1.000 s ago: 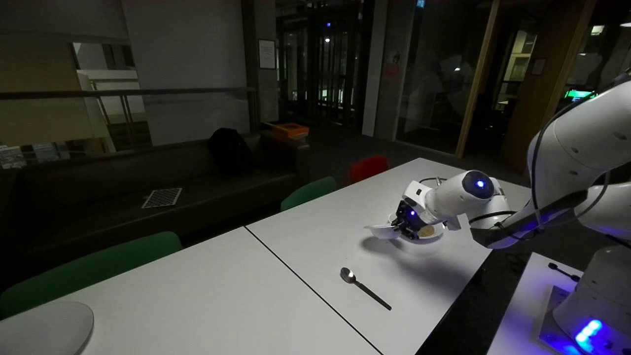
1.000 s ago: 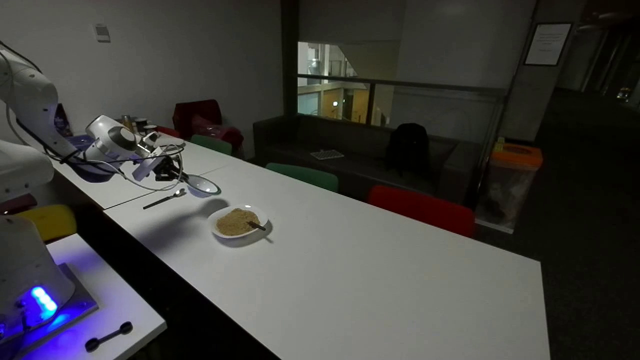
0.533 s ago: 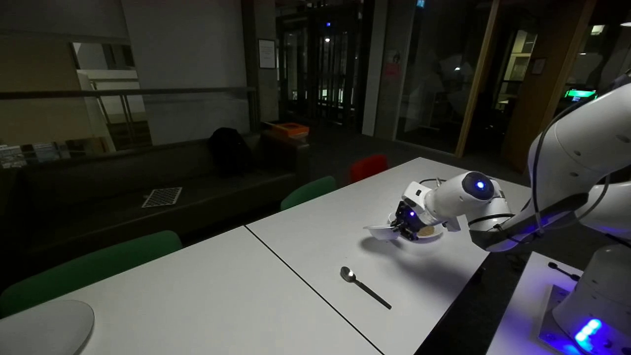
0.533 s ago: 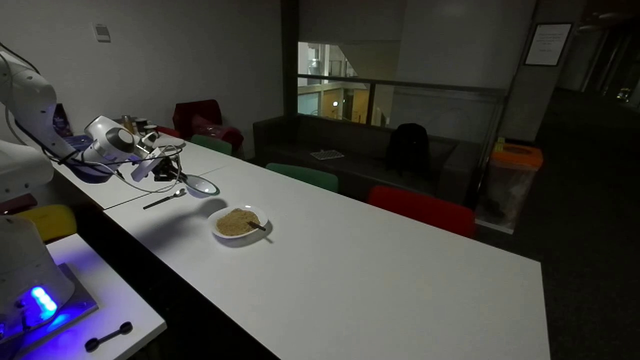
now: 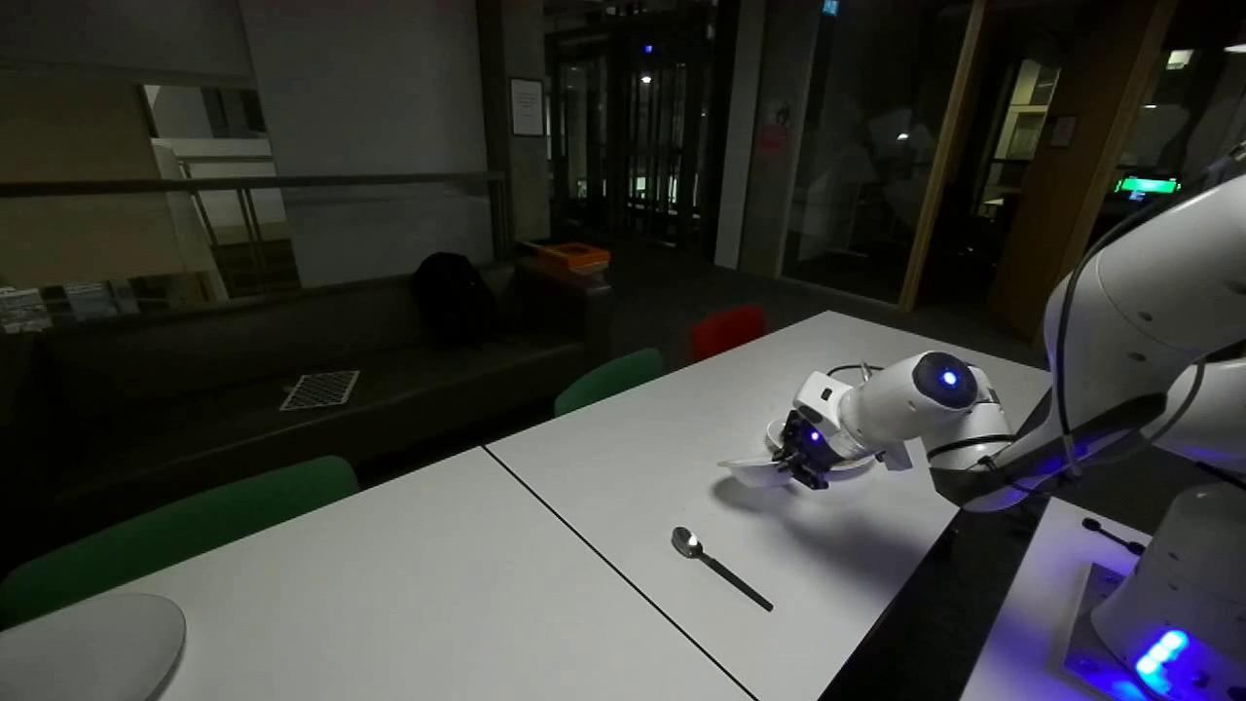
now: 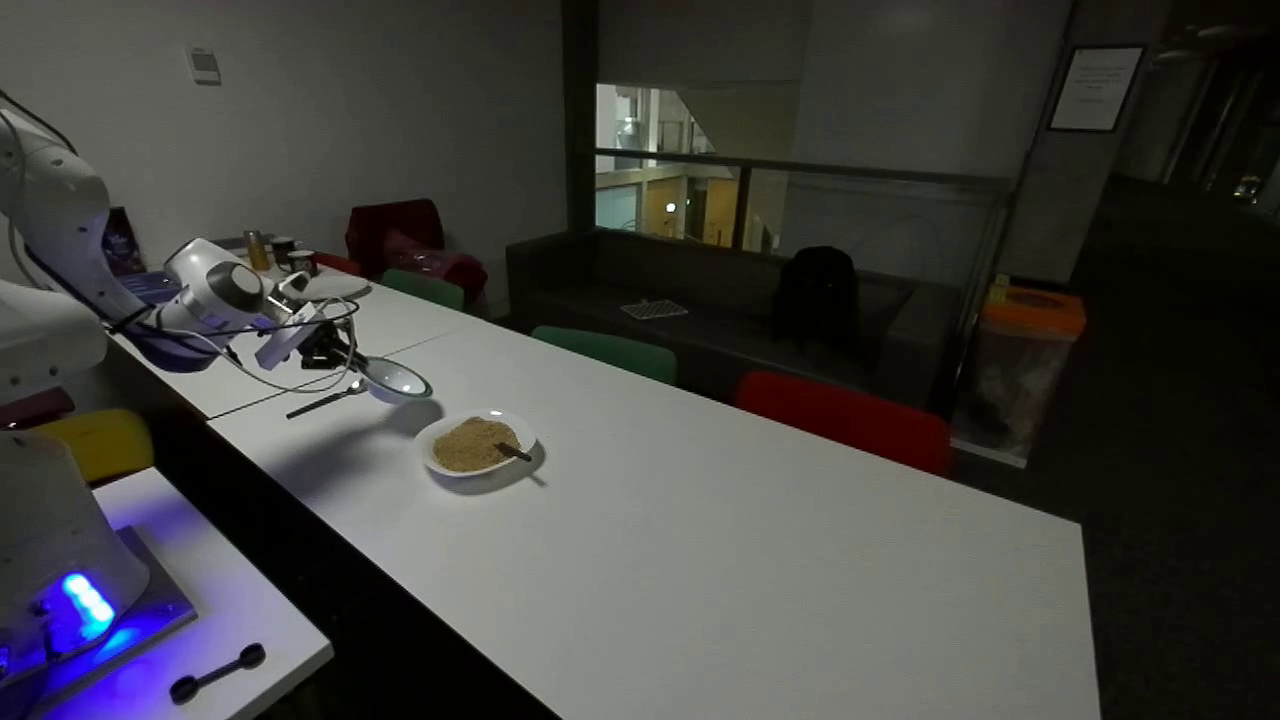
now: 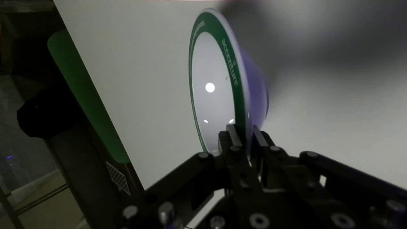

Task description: Put the spoon in the left bowl on the table, then pour the contents from the left bowl to the right bowl

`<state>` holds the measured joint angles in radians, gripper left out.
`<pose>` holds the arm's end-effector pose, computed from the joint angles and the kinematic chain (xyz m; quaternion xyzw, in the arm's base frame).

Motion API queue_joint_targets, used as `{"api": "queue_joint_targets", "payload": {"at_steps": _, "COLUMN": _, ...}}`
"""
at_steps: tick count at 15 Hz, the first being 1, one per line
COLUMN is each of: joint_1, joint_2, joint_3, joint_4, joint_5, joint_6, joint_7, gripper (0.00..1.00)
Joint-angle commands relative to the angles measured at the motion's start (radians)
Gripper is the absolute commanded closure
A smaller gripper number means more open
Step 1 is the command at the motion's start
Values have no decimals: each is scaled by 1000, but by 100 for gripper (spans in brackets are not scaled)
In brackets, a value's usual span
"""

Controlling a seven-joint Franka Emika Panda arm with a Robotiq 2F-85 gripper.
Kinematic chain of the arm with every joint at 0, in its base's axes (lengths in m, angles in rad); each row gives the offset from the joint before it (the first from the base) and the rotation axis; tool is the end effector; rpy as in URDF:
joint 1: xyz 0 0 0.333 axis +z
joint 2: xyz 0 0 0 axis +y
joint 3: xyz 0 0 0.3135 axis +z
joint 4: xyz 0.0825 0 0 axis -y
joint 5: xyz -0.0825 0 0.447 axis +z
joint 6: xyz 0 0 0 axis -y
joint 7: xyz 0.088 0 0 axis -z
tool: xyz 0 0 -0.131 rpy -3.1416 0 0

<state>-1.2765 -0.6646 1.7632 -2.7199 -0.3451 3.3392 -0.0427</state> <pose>0.4379 0.1626 0.1596 0.8006 0.4849 0.2342 0.2628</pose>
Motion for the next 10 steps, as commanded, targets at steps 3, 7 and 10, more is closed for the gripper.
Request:
{"api": "queue_joint_targets", "payload": {"at_steps": 3, "joint_1": -21, "joint_2": 9, "joint_3": 24, "joint_4": -10, "joint_5": 31, "joint_6": -13, "joint_7": -51, "gripper": 97}}
{"api": "queue_joint_targets", "payload": {"at_steps": 7, "joint_1": -20, "joint_2": 15, "joint_3": 26, "joint_4": -10, "joint_5": 33, "joint_6": -21, "joint_7": -51, "gripper": 64}}
{"api": "queue_joint_targets", "payload": {"at_steps": 10, "joint_1": -19, "joint_2": 17, "joint_3": 24, "joint_4": -8, "joint_5": 36, "joint_6": -25, "joint_7": -50, "gripper": 47}}
